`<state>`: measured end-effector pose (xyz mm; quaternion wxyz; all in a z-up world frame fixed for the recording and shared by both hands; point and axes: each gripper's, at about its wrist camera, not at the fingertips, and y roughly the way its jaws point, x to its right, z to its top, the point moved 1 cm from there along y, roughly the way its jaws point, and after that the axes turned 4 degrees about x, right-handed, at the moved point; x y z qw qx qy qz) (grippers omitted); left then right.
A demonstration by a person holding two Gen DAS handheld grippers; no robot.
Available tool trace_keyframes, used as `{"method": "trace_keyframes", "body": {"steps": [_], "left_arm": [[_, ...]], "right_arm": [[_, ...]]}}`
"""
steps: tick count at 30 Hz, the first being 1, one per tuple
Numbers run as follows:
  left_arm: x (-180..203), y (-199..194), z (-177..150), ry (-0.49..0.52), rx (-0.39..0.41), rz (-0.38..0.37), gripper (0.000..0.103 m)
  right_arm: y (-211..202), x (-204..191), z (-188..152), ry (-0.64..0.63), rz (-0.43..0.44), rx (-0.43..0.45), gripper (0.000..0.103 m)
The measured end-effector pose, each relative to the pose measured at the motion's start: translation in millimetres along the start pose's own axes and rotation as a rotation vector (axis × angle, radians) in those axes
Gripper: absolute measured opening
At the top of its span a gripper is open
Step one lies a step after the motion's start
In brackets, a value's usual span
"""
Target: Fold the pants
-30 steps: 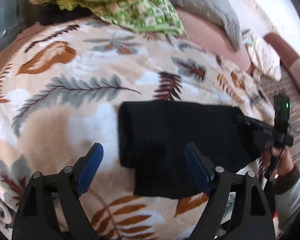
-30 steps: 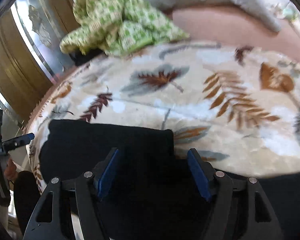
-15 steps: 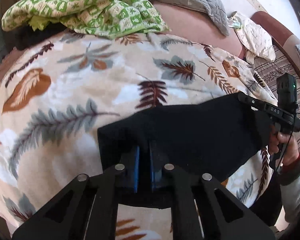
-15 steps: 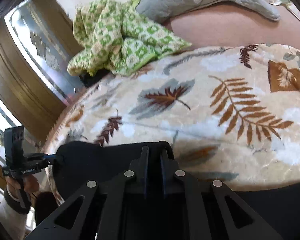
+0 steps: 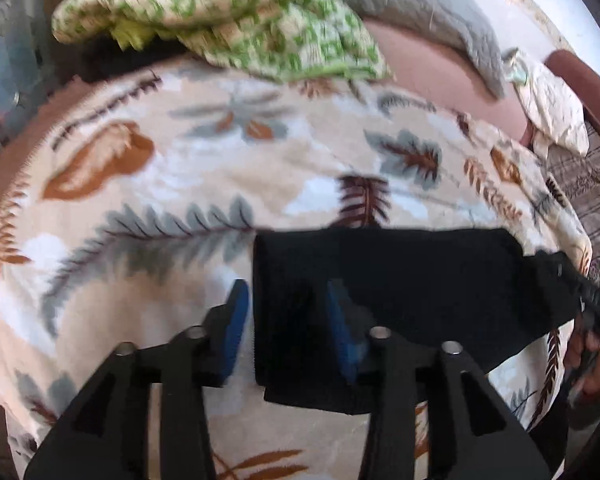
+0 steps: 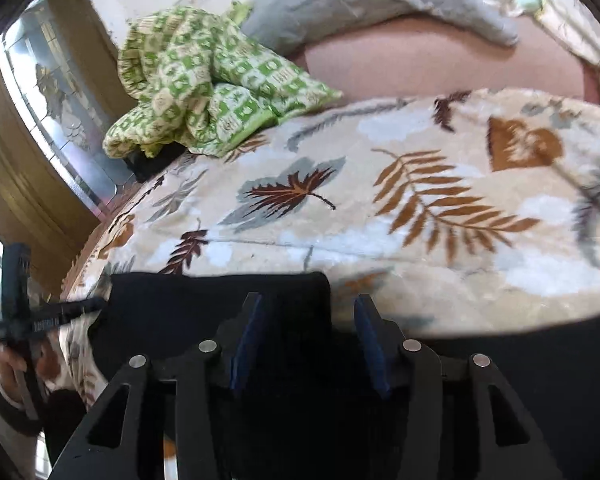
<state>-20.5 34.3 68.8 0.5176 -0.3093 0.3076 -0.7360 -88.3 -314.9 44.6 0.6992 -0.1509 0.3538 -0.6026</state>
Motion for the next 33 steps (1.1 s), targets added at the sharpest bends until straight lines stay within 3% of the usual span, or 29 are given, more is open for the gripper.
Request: {"method": "trace_keyframes", "body": {"steps": [3,6,9,11,12,15,19,25,31,32,33], "left_arm": [[10.5,-15.5,-0.8,0.000,0.045,-0.038,0.054],[26.9,-17.9,-6.1,0.006,0.044,-0.071,0.054],[51.1,-19.2,-10.6,0.033,0.040,-0.099,0.055],[68.9,-19.8,-14.4,0.050,0.035,-0.147,0.065],[78.0,-18.9,-16.4,0.062,0.033,-0.168,0.069],[103.3,-12.6,-20.8,0.085,0.030,-0.202,0.069],[132.2,3.3,-25.4,0.089,0.006,-0.254,0.069],[155.4,25.4,-30.5,0.074,-0.018,-0.273,0.069],[162.0,42.7,-37.7,0.063,-0.066,-0.267,0.069],[161.8,43.8,-38.5,0.060,-0.070,-0.266,0.069],[161.7,44.5,-39.2,0.058,-0.073,-0.265,0.069]], "right_arm": [[-12.0,1.3,-23.5,-0.011,-0.023,-0.019,0.049],[1.1,10.3,-47.2,0.026,-0.042,-0.087,0.049],[-10.5,6.1,-48.9,0.000,-0.056,-0.059,0.049],[-28.9,13.0,-46.4,0.035,-0.050,-0.050,0.049],[-47.2,24.0,-46.4,0.072,-0.063,-0.009,0.050],[-85.3,59.7,-53.0,0.182,-0.137,0.059,0.058],[-115.7,112.4,-67.1,0.306,-0.252,0.062,0.058],[-131.6,153.8,-75.6,0.448,-0.316,0.073,0.059],[-126.0,170.4,-79.1,0.498,-0.323,0.084,0.058],[-125.0,174.2,-77.6,0.504,-0.325,0.101,0.057],[-123.2,175.3,-75.6,0.506,-0.329,0.112,0.049]]}}
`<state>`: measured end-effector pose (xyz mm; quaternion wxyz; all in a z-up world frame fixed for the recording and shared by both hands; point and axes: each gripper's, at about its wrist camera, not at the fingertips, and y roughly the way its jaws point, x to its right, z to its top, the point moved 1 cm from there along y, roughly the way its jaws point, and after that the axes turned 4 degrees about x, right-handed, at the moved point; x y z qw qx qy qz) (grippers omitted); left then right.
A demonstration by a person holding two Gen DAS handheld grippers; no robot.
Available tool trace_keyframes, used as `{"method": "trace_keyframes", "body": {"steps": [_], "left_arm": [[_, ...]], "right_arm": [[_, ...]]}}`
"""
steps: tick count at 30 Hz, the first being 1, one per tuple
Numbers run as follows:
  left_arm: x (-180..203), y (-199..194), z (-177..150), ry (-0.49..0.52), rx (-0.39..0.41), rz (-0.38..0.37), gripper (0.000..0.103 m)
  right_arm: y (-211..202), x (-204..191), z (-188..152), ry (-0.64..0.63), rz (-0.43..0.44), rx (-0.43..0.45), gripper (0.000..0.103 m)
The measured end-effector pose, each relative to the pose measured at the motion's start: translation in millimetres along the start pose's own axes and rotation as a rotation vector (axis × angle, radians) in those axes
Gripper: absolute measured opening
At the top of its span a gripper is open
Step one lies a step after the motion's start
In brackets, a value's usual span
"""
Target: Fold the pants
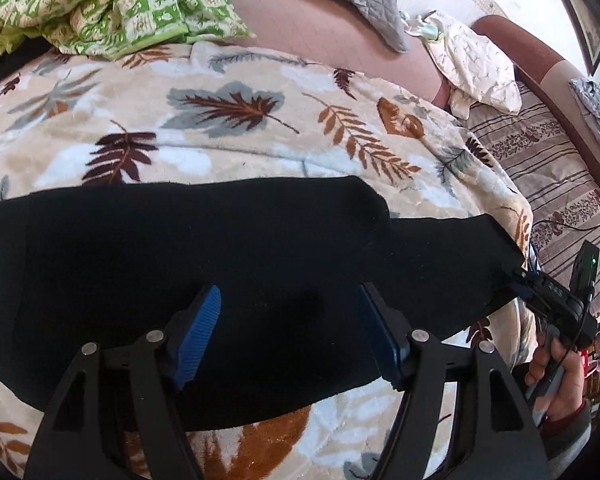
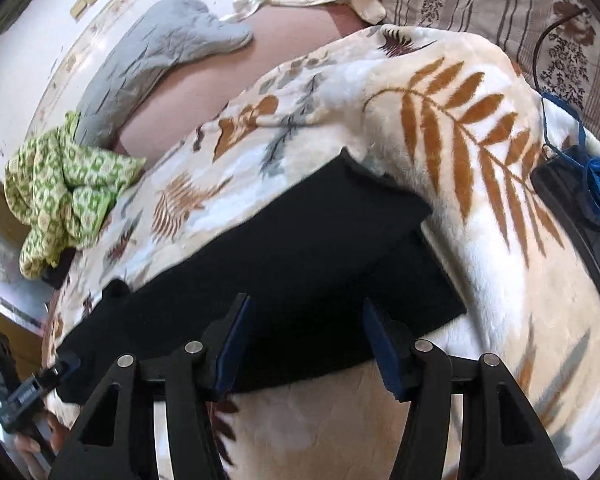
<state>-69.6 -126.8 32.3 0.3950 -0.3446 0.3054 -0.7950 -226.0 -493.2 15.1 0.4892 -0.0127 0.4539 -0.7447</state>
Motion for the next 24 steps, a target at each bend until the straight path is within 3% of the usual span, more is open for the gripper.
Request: {"method": "trace_keyframes", "body": {"steps": [1,2,3,9,15,18,24], "left_arm": [[0.2,-0.1,-0.2,-0.001,0.000,0.000,0.069],[0.5,-1.1,-0.5,0.000,-0.002,0.001,0.069],[0.0,-0.9,-0.7,0.000,-0.002,0.002,0.069],[4.5,-14.0,0.6,0.024,0.031,-0.011,0.071],[5.2,-7.0,-3.4,0.010,0.002,-0.010,0.071],[2.6,-10.0,-3.4,0.010,0.006,-0.001,0.071],[5.0,-14.2,3.9,0.001,0.032,0.001,0.072]], "right_arm": [[3.2,2.2,3.1,0.003,-0.005,0.010,0.025],[6.5,4.1,4.8,0.010,-0.004,0.003,0.011],[8.5,5.9,6.1,0.028,0.012,-0.008,0.004],[-29.9,1.8,-0.5,-0.025,0.027,0.028,0.004],[-10.2,15.1,-11.6,0.018,0.001,-0.042,0.006],[-20.4,18.8,-9.5,0.036,-0.024,-0.043,0.017],[-57.0,11.0,1.1,-0.034,-0.115,0.056,0.021]]}}
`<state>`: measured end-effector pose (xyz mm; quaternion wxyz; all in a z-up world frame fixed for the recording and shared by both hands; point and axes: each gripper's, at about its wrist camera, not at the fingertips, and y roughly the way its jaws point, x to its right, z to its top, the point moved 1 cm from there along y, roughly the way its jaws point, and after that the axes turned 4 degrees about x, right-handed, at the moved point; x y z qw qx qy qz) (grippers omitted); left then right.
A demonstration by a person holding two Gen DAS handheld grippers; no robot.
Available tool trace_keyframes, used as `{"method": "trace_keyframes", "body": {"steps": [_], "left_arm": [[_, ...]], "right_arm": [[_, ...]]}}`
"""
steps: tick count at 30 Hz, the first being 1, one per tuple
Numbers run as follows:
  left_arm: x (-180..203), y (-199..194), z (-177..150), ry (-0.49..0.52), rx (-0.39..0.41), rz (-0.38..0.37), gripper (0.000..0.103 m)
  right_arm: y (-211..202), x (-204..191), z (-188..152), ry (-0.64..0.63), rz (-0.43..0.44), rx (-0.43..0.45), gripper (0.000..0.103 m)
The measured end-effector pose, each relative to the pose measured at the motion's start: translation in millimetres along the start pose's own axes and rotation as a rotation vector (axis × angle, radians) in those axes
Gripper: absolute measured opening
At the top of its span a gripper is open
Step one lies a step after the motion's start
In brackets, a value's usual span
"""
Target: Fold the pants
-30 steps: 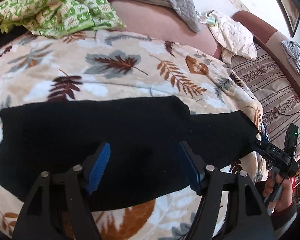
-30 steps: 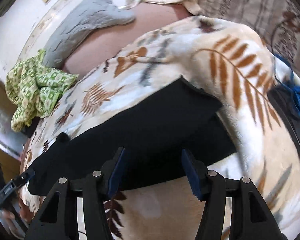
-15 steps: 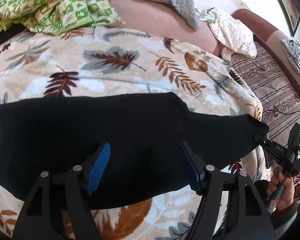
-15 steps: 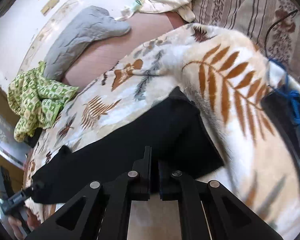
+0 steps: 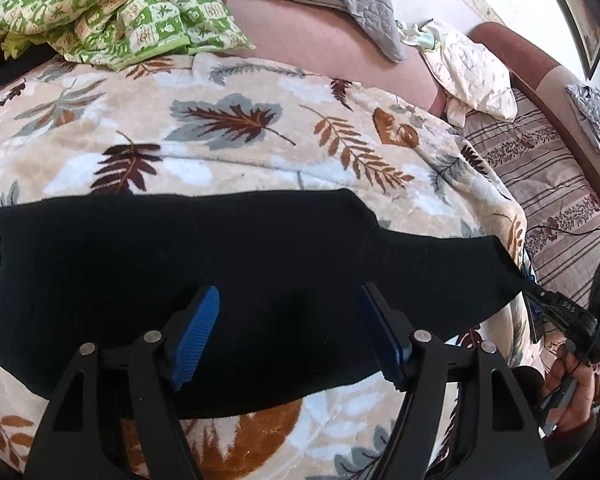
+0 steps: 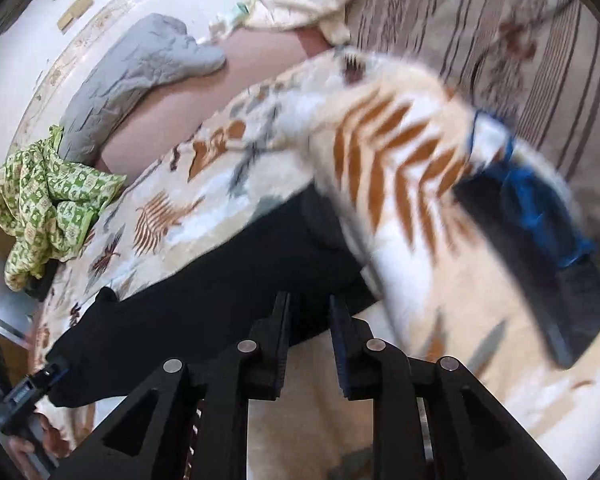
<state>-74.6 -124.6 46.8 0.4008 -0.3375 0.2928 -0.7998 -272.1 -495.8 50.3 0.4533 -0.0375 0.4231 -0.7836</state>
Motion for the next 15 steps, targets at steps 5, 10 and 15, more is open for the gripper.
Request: {"method": "trace_keyframes", "body": {"steps": [5,10,15], "left_arm": [[12.2,9.8,1.9,0.016,-0.010,0.007,0.072],[23.9,22.6,5.2,0.046,-0.009,0.043,0.072],[27.4,38.5,8.0,0.053,-0.022,0.076,0.072]], "right_arm": [[-8.7,-22.4,9.5,-0.094,-0.054,0.070,0.021],[23.8,-57.0,6.7,-0.151,0.087,-0.018,0.021],[60.4,-86.1,-9.0,-0.205,0.128,-0.090,0.022]]}}
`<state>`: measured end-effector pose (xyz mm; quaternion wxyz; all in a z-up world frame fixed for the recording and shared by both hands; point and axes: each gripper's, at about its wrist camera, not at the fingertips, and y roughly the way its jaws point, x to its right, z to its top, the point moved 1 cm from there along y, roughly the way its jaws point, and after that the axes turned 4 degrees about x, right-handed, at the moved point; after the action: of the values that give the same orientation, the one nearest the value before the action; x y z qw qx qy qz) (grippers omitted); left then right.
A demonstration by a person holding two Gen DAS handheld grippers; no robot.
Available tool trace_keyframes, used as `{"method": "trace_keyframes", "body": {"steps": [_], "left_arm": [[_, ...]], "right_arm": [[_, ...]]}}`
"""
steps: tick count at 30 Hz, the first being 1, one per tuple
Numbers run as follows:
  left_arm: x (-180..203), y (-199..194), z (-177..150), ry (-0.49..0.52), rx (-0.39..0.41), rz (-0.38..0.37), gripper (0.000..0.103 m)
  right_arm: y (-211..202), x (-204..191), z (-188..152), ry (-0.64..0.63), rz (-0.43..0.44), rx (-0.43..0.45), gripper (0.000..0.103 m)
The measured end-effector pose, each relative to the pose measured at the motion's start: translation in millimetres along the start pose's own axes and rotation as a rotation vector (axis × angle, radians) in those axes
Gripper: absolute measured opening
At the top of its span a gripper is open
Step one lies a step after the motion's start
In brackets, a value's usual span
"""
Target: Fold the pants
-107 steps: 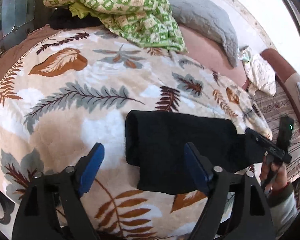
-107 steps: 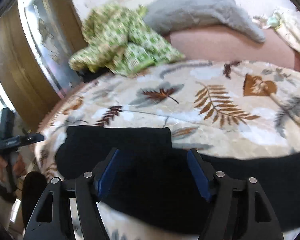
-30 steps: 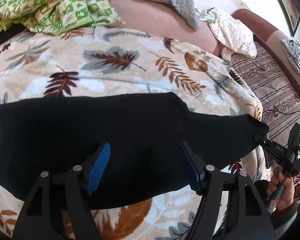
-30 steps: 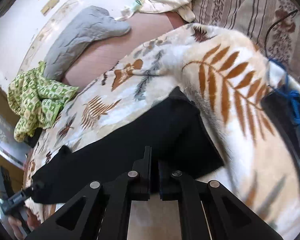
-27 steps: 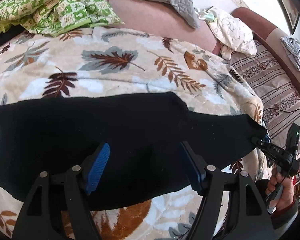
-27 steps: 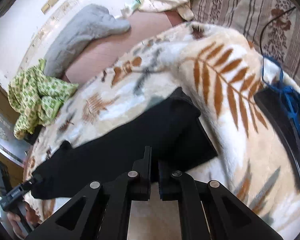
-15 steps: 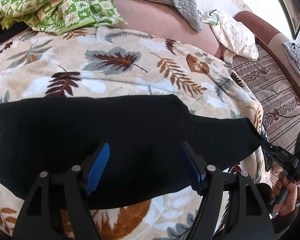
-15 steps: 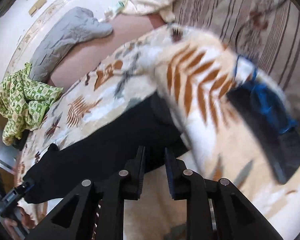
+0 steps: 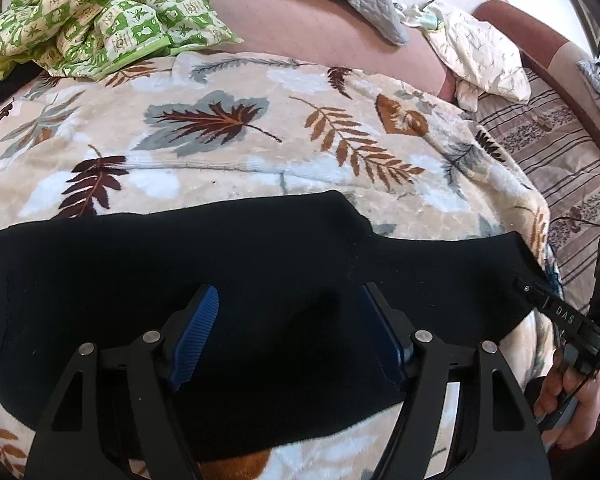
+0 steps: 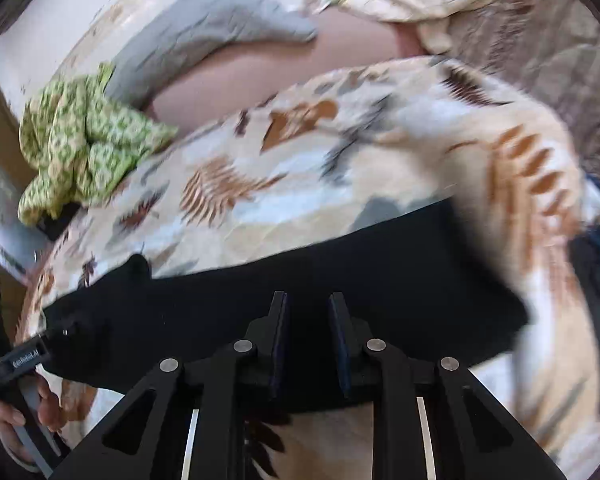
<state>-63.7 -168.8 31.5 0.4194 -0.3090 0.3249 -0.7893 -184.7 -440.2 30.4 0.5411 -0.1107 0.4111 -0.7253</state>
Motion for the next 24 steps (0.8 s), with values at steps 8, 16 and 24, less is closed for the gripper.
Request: {"method": "trace_keyframes", "body": {"steps": [8,16,24], "left_arm": [[0.0,19.4,1.5,0.017,-0.012,0.027,0.076],[-7.9,-0.5,4.1,0.000,0.009,0.044,0.077],[-41.8,-31.2,3.2,-0.012,0.049,0.132,0.077]], "right_arm": [[28.0,-2.4,-1.1,-0.016,-0.017,-0.017,0.024],[17.1,-12.5,1.2,-0.024,0.013,-0.027,0.038],[8.9,-73.8,-7.1,-0.114,0.152,-0.036,0.040]]}}
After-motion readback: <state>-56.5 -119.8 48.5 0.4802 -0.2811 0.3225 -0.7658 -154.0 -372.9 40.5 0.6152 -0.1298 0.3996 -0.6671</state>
